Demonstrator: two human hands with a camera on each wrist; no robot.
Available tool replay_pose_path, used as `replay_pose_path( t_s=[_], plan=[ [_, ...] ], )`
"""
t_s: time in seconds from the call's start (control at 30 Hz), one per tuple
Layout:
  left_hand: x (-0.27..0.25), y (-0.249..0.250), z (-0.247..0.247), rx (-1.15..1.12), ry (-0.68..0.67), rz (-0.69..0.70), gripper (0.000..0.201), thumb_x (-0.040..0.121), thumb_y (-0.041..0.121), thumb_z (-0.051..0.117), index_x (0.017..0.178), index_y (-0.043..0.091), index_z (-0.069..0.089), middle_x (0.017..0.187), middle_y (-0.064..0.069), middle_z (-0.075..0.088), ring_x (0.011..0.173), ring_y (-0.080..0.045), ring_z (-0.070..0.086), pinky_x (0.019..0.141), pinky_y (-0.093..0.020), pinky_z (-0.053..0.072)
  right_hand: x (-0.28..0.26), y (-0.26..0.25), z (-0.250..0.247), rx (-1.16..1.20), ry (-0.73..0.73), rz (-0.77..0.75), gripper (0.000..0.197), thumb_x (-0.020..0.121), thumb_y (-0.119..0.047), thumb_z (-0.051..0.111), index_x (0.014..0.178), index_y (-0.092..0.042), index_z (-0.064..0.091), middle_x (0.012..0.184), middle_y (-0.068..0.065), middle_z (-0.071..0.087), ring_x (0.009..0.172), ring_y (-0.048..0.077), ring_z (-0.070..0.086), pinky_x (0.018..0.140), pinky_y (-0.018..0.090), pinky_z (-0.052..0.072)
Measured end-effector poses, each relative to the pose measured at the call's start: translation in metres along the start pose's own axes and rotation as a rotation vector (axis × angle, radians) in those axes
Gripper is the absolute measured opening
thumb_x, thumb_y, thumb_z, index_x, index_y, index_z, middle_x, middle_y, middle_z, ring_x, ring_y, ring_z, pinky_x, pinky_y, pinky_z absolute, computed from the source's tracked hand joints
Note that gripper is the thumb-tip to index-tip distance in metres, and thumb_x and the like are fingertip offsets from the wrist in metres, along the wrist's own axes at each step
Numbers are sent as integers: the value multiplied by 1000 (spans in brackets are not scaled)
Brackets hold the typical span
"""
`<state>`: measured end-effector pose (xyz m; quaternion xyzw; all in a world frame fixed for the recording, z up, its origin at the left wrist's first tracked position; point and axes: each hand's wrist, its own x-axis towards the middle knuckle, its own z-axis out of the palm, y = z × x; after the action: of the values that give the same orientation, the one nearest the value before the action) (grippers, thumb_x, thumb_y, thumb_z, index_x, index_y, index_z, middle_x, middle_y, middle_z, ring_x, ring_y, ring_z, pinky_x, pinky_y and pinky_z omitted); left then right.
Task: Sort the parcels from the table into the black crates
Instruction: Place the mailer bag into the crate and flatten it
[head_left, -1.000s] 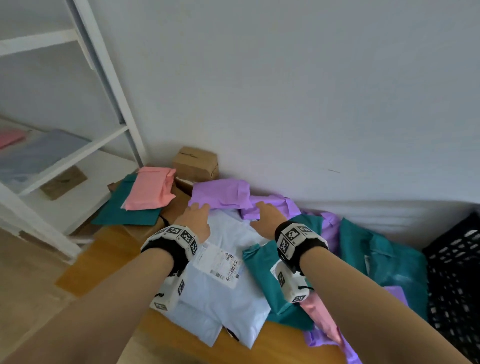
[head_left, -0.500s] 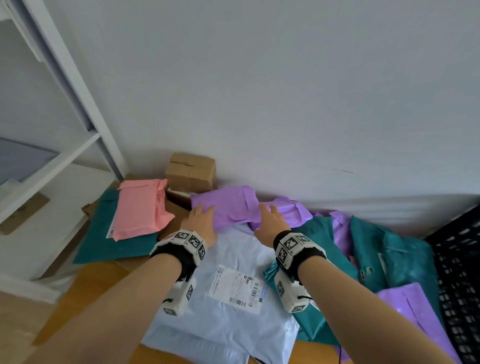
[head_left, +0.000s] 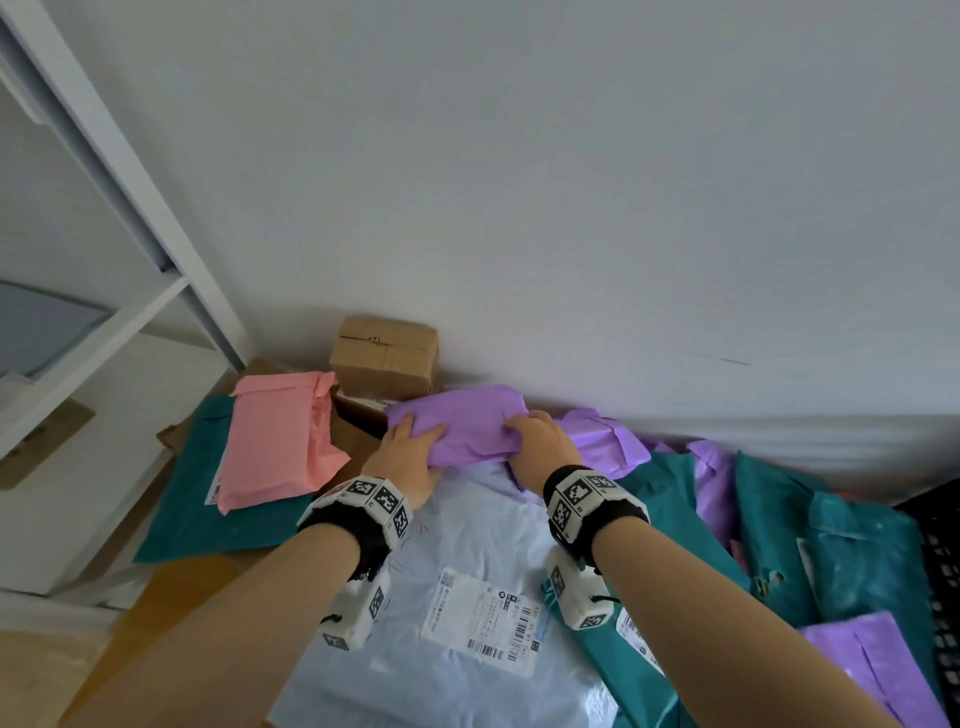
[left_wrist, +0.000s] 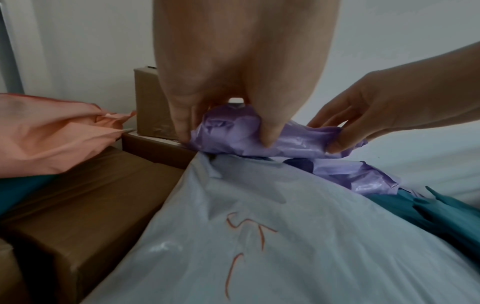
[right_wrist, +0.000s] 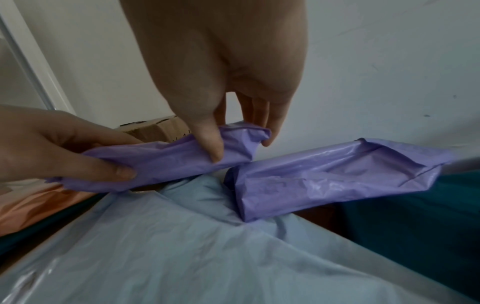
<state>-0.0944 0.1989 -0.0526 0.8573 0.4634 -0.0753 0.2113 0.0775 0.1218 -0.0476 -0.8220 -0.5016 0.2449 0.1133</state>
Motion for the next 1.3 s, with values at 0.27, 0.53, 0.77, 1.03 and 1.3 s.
replay_pose_path(
  t_s=[0.27,0.53,0.77,1.03,1.3],
  plan=[
    [-5,5,-13,-74,88,27,44,100,22,39,142,35,38,155,-13,18,140,-34,23,113,-40,28,-8,-1,-22,59,109,-65,24,92,-12,51,106,-13,70,115,12,58,107,30,55,86,30,39],
    [-24,3,-46,-143,219,101,35,95,14,42,123,25,60,123,-5,59,114,-29,54,92,-43,46,-27,-24,-53,171,249,-135,24,93,-15,53,111,-13,68,119,8,59,108,26,56,88,26,39],
    [-58,-5,-77,-392,269,171,29,98,8,39,116,8,62,110,-11,66,102,-29,60,89,-36,47,-65,-49,-60,274,375,-92,46,92,-21,60,134,-10,46,125,8,55,110,25,56,96,33,44],
    [-97,-26,-86,-783,284,210,25,98,12,45,85,-4,59,76,-17,55,75,-19,46,69,-33,38,-127,-84,-47,371,460,-29,64,91,-26,62,144,-13,29,135,9,50,115,25,56,98,41,47],
    [-152,-12,-93,-1107,114,157,11,99,22,46,97,19,57,93,-6,62,91,-25,58,82,-41,50,-202,-98,-36,406,605,39,66,90,-20,65,144,-14,29,144,8,37,122,21,49,92,26,38]
  ],
)
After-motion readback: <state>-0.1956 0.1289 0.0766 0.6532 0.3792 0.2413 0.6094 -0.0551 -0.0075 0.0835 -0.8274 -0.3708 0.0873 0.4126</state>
